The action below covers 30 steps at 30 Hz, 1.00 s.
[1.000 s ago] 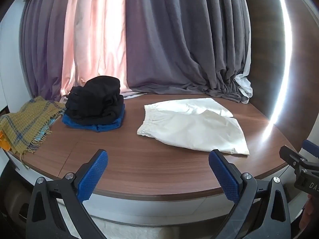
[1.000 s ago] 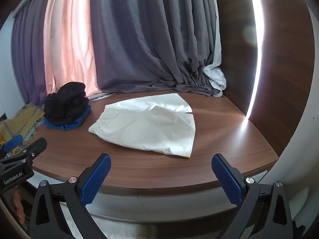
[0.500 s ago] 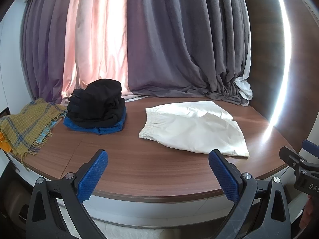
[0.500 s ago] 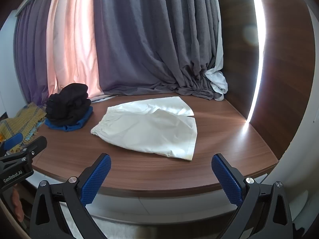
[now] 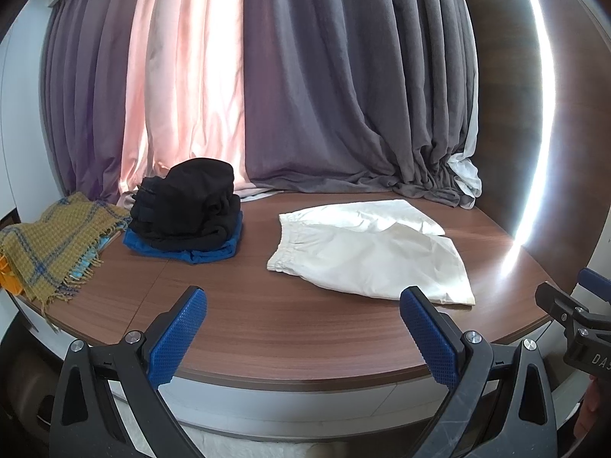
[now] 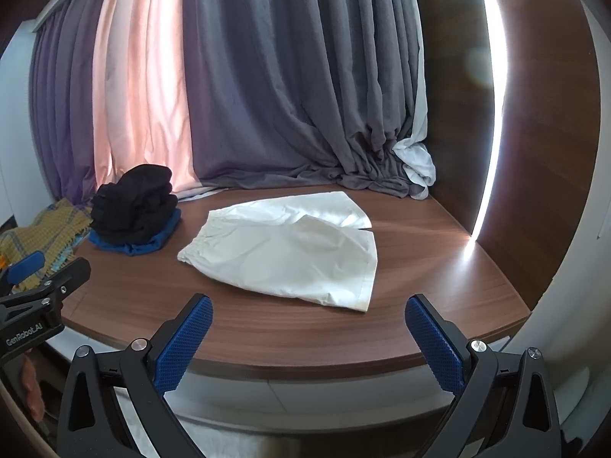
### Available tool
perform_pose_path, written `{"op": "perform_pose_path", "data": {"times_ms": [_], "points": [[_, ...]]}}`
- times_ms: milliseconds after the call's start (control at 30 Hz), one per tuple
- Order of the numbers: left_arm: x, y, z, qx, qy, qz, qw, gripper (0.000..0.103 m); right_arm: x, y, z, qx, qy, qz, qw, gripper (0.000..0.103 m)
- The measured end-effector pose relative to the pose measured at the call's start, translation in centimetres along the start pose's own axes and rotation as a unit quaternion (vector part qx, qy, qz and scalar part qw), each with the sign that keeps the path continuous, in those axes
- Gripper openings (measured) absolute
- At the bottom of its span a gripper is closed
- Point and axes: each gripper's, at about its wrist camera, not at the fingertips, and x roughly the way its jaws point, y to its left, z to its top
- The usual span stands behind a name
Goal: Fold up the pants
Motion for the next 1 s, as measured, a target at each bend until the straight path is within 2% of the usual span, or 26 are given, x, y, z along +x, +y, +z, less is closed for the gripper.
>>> {"op": "perform_pose_path", "data": {"times_ms": [1000], "points": [[-0.15,-0.19,-0.25,0.006,-0.008,0.006,0.9999,0.103,-0.17,-0.28,0.41,-0.005,-0.006,0.009,1.000,0.102]]}}
